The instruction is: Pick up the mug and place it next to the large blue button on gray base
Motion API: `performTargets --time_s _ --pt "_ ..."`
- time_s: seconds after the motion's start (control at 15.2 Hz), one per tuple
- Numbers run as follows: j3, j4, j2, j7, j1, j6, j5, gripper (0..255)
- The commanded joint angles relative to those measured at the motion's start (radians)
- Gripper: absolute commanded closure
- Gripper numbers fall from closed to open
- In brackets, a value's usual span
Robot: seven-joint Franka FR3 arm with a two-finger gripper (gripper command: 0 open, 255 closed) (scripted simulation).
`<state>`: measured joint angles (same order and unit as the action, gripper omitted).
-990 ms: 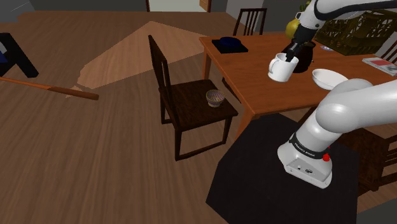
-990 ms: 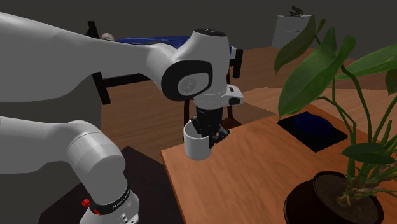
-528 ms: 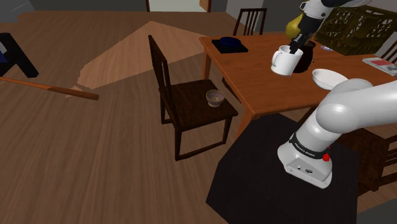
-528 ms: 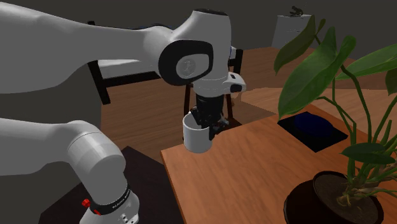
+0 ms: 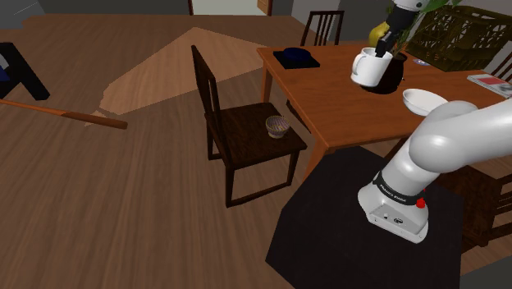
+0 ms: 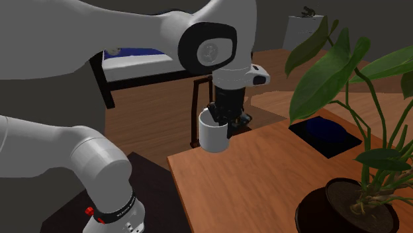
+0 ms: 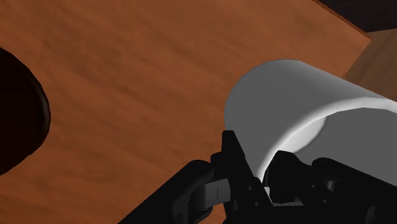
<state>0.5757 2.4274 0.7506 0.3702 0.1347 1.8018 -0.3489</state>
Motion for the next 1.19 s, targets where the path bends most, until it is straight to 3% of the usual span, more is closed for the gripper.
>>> performTargets --time_s 0.0,0.46,0.66,0.79,0.92,1.12 --pt "0.050 -0.050 -0.078 0.031 -0.027 0.038 0.004 255" --pt "0.256 -0.272 -0.383 0.185 -0.158 0.133 0.113 255" --pt "0.366 -0.384 -0.546 0.291 -0.221 0.156 0.226 255" --pt "0.441 -0.466 -0.683 0.386 -0.250 0.159 0.344 255" --pt "0.486 -0.559 -0.843 0.498 -0.233 0.141 0.495 255" --pt "0.454 -0.716 -1.053 0.618 -0.109 0.082 0.681 255"
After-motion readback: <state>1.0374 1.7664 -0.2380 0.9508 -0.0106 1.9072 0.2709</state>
